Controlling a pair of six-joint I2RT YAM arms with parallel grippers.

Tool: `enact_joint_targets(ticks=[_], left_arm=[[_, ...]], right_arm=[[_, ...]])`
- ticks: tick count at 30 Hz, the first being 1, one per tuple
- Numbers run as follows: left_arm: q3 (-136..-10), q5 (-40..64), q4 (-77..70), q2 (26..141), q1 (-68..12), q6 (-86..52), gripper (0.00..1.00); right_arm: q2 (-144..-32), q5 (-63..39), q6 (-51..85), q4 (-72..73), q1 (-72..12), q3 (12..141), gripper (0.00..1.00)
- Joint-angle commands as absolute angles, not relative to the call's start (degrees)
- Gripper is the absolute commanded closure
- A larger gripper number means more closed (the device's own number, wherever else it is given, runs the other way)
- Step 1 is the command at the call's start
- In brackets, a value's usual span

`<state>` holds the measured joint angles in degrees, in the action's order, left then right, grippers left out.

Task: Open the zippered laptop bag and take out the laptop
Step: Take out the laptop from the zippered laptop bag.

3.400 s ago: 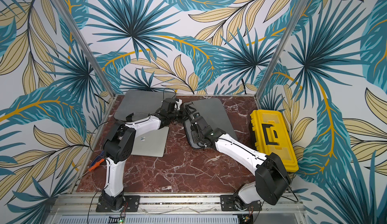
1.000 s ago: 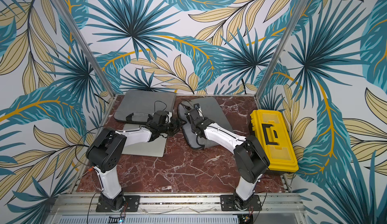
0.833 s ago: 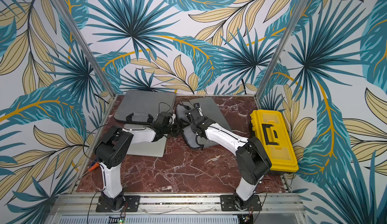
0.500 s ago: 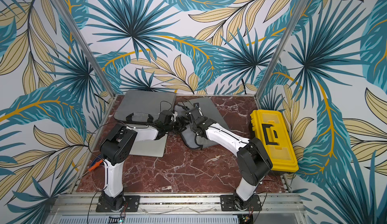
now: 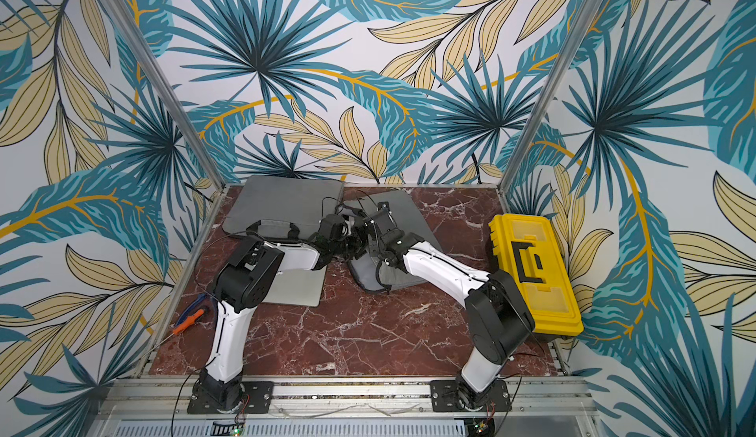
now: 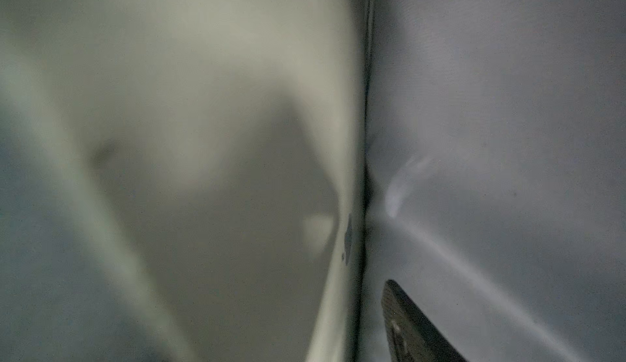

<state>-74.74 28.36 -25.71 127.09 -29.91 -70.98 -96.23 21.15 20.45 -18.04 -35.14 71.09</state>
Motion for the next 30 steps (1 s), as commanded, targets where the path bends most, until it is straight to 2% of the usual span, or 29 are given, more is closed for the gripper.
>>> enact_joint_targets(ticks=[1, 6, 20, 22, 30], left_arm=[[-77.4, 28.4, -29.3, 129.2, -30.1, -72.5, 0.36], [-79.2, 28.1, -30.3, 131.3, -30.3, -73.8, 0.43], [-79.5, 27.6, -31.0, 128.8, -30.2, -72.9, 0.96], [-78.4, 27.3, -31.0, 126.8, -29.9, -72.2, 1.00], [-70.7, 26.5, -31.2, 115.8, -27.1, -69.3, 1.00]], right_arm=[[-93.1, 16.8, 22.2, -13.0, -35.3, 70.7, 0.95], [-93.4, 14.1, 22.1, -13.0, -35.4, 70.8, 0.95], [-93.1, 18.5, 20.3, -11.6, -35.3, 69.2, 0.95], [-93.2, 20.0, 19.4, -11.5, -35.1, 69.0, 0.95], [-94.3, 17.9, 15.2, -7.1, -32.4, 67.6, 0.96]])
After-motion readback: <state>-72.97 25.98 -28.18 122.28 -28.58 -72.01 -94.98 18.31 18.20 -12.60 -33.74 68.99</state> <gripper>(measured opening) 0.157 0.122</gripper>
